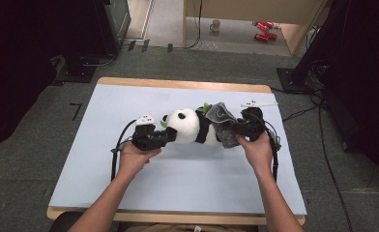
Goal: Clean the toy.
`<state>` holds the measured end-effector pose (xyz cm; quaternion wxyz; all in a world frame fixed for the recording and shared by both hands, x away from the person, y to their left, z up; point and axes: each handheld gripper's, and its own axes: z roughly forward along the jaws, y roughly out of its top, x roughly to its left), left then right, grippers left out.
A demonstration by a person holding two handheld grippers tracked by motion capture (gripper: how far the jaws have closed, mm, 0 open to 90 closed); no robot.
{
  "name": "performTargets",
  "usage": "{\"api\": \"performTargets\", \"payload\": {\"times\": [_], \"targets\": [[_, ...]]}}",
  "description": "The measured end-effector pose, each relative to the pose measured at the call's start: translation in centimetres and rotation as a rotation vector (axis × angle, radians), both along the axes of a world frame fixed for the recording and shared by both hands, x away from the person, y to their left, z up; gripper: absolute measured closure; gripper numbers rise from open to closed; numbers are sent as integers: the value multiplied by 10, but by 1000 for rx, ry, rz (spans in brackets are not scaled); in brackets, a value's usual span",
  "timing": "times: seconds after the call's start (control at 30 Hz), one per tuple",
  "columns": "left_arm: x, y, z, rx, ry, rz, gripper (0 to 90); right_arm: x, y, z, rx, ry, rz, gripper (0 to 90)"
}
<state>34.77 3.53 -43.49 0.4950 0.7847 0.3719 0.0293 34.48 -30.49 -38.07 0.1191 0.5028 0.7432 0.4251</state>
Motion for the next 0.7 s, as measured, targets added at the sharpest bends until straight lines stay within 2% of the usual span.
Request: {"api": "performTargets", "payload": {"times": [0.13,0.17,0.23,0.3,0.33,0.37,0.43,0.47,0.5,0.53,0.57,0.67,0.7], "targets": [[0,0,0,1,2,12,688,-4,-1,10,33,-9,-8,794],[0,0,0,3,3,17,688,-6,5,17,72,-20,15,794],[-1,0,0,3,3,17,687,-8,9,19,87,-23,33,794],[-4,-3,1,6,-8,14,685,-11,27,23,107,-31,92,793],[-4,-3,1,6,-8,14,684,-11,27,23,107,-31,92,793],[-6,-4,2,13,-16,13,683,-13,41,23,109,-32,133,793],[-9,-5,2,18,-20,11,680,-14,55,21,107,-33,169,792],[-9,-5,2,18,-20,11,679,-14,55,21,107,-33,169,792],[-11,-6,3,22,-24,15,679,-15,68,19,105,-31,200,792],[-11,-6,3,22,-24,15,678,-15,68,19,105,-31,200,792],[-14,-7,3,26,-31,14,677,-15,79,16,102,-32,229,790],[-17,-9,3,33,-33,17,676,-15,89,10,83,-24,250,788],[-17,-9,2,49,-32,23,677,-14,92,7,68,-19,253,786]]}}
